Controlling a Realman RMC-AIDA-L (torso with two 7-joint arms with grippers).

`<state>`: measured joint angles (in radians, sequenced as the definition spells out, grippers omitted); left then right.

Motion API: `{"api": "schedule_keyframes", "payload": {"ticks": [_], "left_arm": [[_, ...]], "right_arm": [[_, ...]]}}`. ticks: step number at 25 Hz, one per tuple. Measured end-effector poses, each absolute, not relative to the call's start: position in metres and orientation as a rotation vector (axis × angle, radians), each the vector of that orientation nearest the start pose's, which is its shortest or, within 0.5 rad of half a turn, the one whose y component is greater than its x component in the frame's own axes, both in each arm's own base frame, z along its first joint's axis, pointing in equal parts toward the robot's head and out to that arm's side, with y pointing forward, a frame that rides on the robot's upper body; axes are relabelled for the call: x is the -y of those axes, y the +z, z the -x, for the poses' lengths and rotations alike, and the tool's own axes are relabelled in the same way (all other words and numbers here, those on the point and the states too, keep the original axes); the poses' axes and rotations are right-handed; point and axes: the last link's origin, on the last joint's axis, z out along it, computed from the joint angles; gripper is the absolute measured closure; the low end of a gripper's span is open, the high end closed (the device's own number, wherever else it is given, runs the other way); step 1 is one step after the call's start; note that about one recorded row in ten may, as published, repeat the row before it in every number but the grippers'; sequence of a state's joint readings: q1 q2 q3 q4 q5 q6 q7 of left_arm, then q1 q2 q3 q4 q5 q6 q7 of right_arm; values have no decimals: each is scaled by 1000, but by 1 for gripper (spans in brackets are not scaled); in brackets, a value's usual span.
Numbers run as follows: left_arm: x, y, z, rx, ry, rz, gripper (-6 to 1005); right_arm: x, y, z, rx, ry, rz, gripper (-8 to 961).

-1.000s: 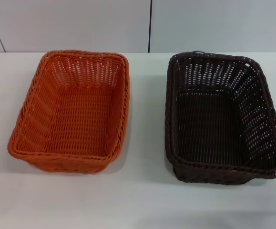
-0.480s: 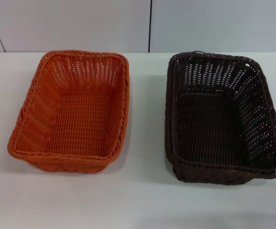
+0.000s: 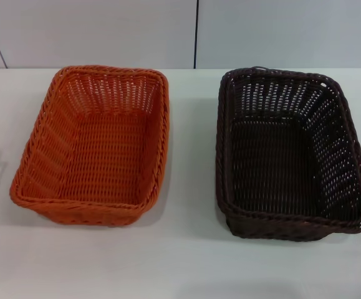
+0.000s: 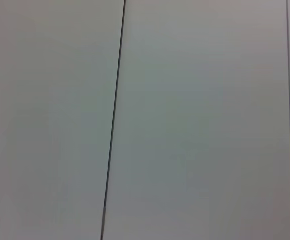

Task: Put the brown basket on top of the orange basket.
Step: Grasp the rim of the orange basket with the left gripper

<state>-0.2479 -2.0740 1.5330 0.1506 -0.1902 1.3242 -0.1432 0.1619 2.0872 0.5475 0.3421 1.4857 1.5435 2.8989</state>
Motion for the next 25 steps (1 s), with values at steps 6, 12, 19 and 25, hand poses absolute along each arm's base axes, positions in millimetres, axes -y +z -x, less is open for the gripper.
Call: {"api": "schedule_keyframes", "payload": {"ticks": [6,12,19,25], "left_arm": [[-266,41,370,411,-687,1392,199],[-267,49,358,333,-760,1401,199],[-284,46,357,367,-730,1496,199],[-313,66,349,513,-717,1613,199]], "right_arm": [[-230,17,-360,-434,538,1113,128],[-232,16,-363,-476,569,1118,128],[-230,16,-363,-477,570,1118,128],[-228,16,-365,-478,564,1121,128]]}}
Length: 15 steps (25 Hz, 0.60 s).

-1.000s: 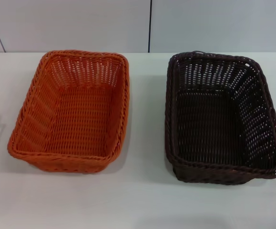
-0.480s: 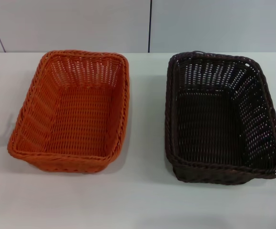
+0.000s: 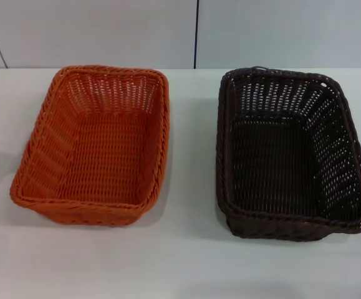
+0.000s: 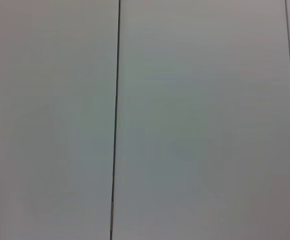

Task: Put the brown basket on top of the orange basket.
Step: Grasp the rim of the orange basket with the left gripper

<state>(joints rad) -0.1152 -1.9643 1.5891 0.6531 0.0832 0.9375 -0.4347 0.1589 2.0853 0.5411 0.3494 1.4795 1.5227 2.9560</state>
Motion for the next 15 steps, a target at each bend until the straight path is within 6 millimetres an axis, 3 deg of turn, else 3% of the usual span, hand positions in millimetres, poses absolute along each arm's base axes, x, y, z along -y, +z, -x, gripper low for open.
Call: {"api": "schedule_keyframes", "payload": {"ticks": [6,15], "left_arm": [[-322,81,327,519,-639,1632,199],[-336,98,297,771,-678,1765,198]], "right_arm": [[-227,16,-366,-480,559,1123,128],[-222,21,-369,-472,549,1094,129]]}}
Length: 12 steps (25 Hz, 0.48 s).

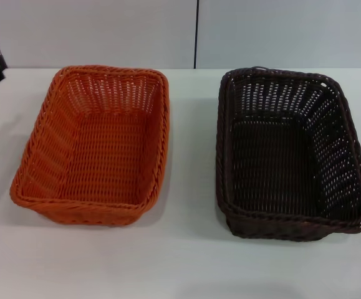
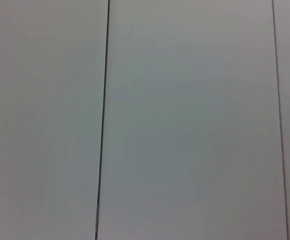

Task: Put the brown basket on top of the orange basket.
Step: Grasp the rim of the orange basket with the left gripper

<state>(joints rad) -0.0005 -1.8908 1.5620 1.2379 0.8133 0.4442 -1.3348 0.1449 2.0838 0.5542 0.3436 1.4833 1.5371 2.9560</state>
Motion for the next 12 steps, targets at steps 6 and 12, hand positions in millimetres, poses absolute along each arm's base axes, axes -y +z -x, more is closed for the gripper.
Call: {"api": "schedule_keyframes", "payload": {"ticks": [6,12], "left_arm": [[-348,97,286,774,-615,1860,199],[-361,93,285,718,-492,1873,199]], "right_arm": [[-224,21,-369,-474,550,1098,129],[-226,21,-368,-471,555,1100,129]]}}
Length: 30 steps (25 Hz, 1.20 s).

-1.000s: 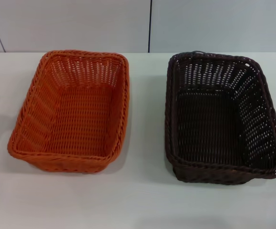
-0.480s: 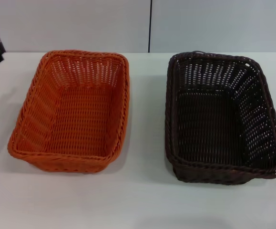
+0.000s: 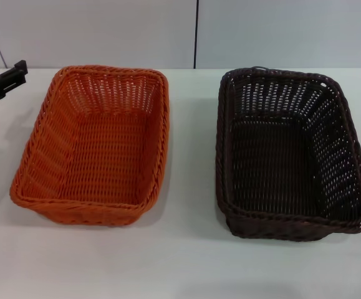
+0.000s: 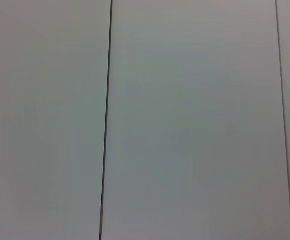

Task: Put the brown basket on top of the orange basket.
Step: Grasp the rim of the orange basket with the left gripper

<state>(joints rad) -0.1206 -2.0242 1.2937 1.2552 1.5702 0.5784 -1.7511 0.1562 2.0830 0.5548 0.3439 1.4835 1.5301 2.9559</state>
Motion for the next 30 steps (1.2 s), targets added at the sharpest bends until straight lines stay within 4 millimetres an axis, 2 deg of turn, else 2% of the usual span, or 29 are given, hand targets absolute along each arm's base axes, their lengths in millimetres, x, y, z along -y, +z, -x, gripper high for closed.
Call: {"api": "schedule_keyframes", "payload": {"ticks": [4,7,8,15,17,18,21,27,30], "left_arm": [[-367,91,288,661,-433,1803,199],[-371,91,295,682,-430,1748,200],[-376,88,303,666,-407,1706,200],[-380,86,302,536,-439,1687,202],[-377,84,302,498,-519,1675,202],[-368,81,300,422,-625,1655,202],[-357,74,302,355,-671,1638,203],[-330,29,302,201,-583,1621,204],[-321,26,302,255,-577,1528,204]], "right_arm": [[-226,20,-368,-475,553,1104,129],[-226,19,-369,-480,549,1107,130],[-227,19,-369,-480,548,1107,130],[-231,18,-369,-490,546,1120,130],[-232,17,-369,-495,544,1125,130],[-230,17,-368,-490,549,1127,130],[-227,17,-369,-478,542,1137,130],[-227,19,-380,-473,476,1174,129],[-236,22,-376,-448,490,1175,129]]}}
